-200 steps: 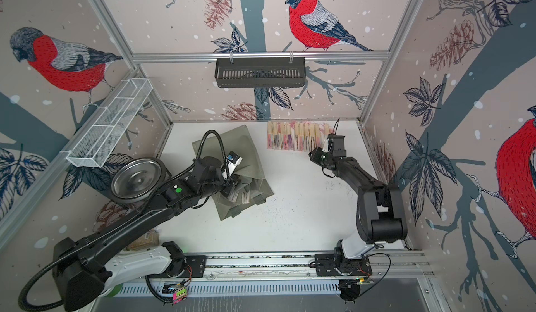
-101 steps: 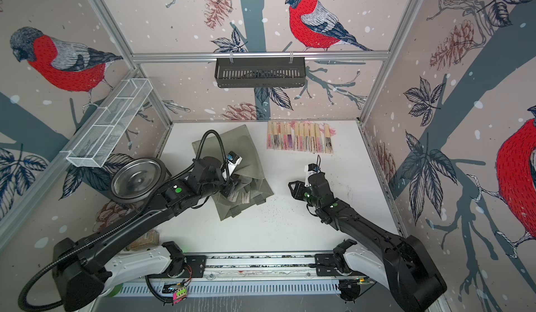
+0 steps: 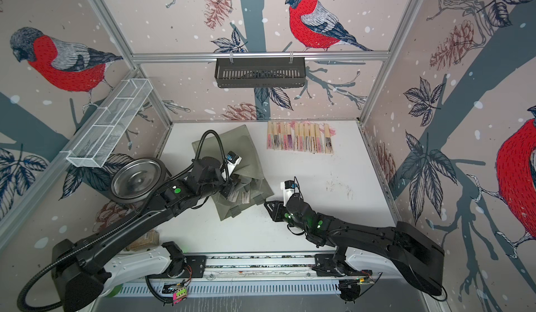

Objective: Take out the folding fans from the tote bags
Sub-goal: Pick up the folding fan from the canvas bag.

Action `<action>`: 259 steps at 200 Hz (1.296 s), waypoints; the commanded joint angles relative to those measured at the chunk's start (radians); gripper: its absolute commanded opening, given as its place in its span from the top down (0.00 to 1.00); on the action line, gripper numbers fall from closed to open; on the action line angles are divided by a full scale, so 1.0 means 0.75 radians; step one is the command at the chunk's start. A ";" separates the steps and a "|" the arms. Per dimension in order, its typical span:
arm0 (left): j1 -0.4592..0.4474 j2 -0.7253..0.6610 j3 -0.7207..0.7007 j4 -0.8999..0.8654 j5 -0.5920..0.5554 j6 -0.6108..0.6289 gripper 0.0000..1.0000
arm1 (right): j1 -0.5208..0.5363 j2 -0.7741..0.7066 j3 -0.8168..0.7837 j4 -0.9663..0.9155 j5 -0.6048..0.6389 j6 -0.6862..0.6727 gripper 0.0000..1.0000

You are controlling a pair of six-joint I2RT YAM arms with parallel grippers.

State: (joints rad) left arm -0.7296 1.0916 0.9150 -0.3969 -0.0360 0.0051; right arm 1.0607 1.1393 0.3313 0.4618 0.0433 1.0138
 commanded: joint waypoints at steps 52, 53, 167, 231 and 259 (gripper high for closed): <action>-0.001 -0.012 0.003 0.041 0.001 -0.005 1.00 | 0.100 0.362 0.121 0.319 0.087 0.079 0.74; -0.001 -0.012 0.004 0.042 0.001 -0.006 1.00 | 0.101 0.369 0.122 0.323 0.087 0.079 0.74; -0.003 0.000 0.009 0.036 0.007 -0.001 1.00 | 0.057 0.779 0.372 0.387 0.221 0.093 0.63; -0.003 -0.004 0.004 0.040 0.013 -0.004 1.00 | 0.151 0.764 0.295 0.491 0.417 -0.287 0.64; -0.004 0.003 0.010 0.036 0.015 -0.003 1.00 | 0.218 0.771 0.252 0.562 0.447 -0.575 0.66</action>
State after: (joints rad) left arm -0.7303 1.0924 0.9150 -0.3969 -0.0326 0.0055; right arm 1.1889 1.7172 0.5316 0.7864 0.3256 0.8192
